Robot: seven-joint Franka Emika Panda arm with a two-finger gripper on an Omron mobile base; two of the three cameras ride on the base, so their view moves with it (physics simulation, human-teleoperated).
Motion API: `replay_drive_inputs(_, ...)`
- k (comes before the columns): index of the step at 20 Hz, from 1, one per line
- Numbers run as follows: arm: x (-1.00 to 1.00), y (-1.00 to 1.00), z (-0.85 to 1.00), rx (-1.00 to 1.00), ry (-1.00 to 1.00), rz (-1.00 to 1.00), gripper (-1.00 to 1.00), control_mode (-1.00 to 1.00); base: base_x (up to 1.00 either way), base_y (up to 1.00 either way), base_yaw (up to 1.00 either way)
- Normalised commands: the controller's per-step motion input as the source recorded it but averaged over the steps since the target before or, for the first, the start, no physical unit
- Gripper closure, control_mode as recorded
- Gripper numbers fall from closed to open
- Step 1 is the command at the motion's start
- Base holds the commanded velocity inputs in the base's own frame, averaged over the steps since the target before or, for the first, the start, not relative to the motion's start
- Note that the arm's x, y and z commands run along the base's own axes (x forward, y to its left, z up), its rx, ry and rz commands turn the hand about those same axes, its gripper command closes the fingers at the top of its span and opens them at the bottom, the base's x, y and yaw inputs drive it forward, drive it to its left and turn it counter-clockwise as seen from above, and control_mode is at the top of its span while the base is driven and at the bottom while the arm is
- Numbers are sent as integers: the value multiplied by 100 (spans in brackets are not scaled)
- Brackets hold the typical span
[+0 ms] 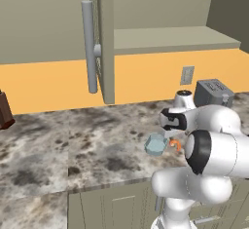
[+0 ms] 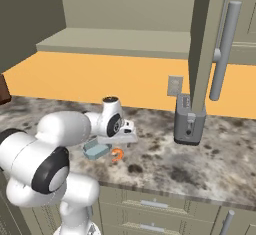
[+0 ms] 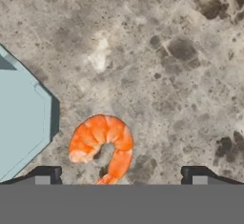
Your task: Retrieve the tupperware from the cabinet, then place the raw meat into the tupperware to avoid contamination.
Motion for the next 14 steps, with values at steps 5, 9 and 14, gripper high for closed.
replay_drive_inputs(5, 0, 0, -29, 1, 0, -4, -100, -100, 0, 0, 0)
replay_drive_inputs(9, 0, 0, -33, 0, 0, -4, -100, -100, 0, 0, 0)
replay_drive_inputs(14, 0, 0, -29, 1, 0, -5, -100, -100, 0, 0, 0)
